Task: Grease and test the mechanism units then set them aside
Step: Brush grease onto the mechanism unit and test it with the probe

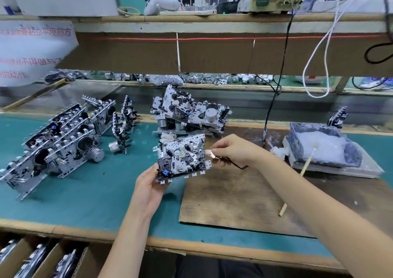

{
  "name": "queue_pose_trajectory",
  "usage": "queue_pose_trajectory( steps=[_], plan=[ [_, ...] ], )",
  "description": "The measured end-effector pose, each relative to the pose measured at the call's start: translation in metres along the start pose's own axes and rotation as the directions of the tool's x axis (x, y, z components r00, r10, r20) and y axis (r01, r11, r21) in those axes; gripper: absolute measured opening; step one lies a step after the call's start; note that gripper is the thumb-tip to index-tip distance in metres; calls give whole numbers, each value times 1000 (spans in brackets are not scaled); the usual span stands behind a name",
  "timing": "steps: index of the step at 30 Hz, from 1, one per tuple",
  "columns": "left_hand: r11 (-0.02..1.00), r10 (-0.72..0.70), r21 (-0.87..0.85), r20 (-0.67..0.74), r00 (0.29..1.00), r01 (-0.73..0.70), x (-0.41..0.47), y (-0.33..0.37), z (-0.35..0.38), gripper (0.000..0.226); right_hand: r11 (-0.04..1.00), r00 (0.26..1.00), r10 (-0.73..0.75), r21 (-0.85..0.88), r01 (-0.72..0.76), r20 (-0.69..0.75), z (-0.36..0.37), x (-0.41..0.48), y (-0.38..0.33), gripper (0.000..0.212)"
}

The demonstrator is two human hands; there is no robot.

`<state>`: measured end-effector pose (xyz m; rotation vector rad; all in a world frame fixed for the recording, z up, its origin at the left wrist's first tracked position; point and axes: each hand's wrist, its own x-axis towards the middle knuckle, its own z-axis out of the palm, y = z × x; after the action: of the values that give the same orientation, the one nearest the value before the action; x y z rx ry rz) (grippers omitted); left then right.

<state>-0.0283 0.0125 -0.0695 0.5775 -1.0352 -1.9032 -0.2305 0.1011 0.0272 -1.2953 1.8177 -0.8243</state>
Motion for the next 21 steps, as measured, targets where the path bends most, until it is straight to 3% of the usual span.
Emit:
queue_pose_trajectory(
  steps=[11, 16, 18, 21],
  plan=[
    [998, -14, -58, -20, 1000, 13, 2, -1, -4, 53, 998, 990, -55, -16, 53, -129, 15, 14, 12, 24],
    [997, -18, -71, -20, 1000, 16, 2, -2, -4, 47, 998, 993, -56, 19, 59, -107, 15, 14, 9, 18],
    [999, -8, -52, -6, 1000, 8, 2, -2, -5, 35, 995, 987, -80, -72, 71, -138, 13, 12, 7, 23],
    [999, 2, -46, 8, 1000, -2, 3, -3, -5, 36, 929, 938, -222, -349, 121, -267, 5, 6, 5, 31]
  ],
)
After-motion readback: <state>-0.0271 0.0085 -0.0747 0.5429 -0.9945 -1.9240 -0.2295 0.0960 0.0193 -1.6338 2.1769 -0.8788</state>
